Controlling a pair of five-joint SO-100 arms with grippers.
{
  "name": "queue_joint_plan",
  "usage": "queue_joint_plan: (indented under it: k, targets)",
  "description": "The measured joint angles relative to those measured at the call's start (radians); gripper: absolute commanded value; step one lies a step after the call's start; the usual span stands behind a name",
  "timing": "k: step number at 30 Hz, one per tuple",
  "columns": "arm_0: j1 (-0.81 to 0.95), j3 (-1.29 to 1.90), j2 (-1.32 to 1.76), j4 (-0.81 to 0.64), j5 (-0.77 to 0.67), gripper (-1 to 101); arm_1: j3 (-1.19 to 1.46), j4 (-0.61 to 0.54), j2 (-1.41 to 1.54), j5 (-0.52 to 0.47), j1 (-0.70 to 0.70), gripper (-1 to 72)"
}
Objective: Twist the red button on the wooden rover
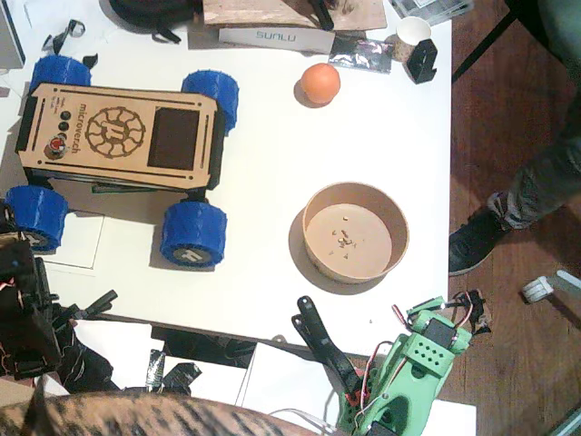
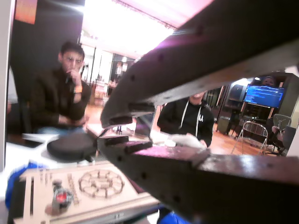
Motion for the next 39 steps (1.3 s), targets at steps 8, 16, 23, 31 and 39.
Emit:
queue_joint_plan:
  k: [8,16,23,31,39]
  targets:
    - [0.0,0.009,0.0,0.035,0.0,0,0.0,0.0,0.0,0.0,0.0,2.5]
    - [0.0,-0.058,0.0,0.152,0.0,0,0.0,0.0,0.0,0.0,0.0,2.5]
    - [0.0,-0.067,0.0,0.186,0.0,0,0.0,0.0,0.0,0.0,0.0,2.5]
    - [0.0,-0.067,0.0,0.215,0.0,0,0.0,0.0,0.0,0.0,0.0,2.5]
    - [0.0,-0.067,0.0,0.215,0.0,0,0.0,0.0,0.0,0.0,0.0,2.5]
